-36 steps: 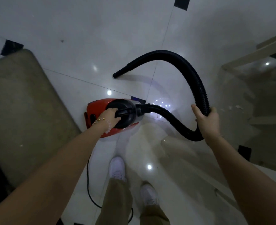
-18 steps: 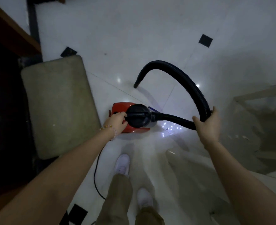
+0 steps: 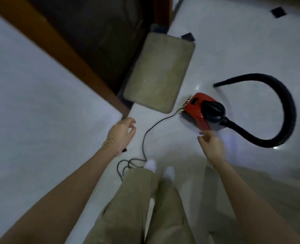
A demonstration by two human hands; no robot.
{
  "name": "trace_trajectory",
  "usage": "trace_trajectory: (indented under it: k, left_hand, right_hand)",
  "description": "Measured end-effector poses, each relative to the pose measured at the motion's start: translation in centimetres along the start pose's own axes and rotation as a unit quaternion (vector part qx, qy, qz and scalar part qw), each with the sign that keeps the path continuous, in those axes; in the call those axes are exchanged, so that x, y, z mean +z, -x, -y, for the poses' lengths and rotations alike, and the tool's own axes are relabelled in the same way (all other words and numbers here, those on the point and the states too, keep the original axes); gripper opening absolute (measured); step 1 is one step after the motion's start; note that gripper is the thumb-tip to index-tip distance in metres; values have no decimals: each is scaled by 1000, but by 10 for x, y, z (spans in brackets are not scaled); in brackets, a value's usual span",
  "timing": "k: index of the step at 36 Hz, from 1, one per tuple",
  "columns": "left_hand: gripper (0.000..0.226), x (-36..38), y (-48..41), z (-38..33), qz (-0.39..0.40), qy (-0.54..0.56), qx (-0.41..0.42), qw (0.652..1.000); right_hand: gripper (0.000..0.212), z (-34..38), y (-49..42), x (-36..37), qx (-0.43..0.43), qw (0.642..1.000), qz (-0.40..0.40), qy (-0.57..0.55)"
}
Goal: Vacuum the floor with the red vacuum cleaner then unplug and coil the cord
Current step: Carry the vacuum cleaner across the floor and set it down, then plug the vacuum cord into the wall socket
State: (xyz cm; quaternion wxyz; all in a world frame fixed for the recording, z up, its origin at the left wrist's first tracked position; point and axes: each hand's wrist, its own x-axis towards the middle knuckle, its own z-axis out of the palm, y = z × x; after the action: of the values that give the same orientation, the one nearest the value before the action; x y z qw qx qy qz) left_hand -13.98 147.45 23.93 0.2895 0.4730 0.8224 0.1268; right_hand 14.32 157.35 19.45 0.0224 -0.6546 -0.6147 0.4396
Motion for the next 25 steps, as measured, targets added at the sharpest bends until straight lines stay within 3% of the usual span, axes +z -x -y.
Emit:
trace_trajectory:
  k: [6,12,25]
  left_hand:
    - [25,0,125,85,1,20,-145,989]
    - [23,24,239,168,-8,55,-223,973]
    - [24,85,438,350,58,151,-268,950]
  right_hand:
    - [26,18,54,60,-47,995,66,59]
    - [25,24,125,135,-73,988,110,80]
    - [25,-42,288,339,-60,966,190,164]
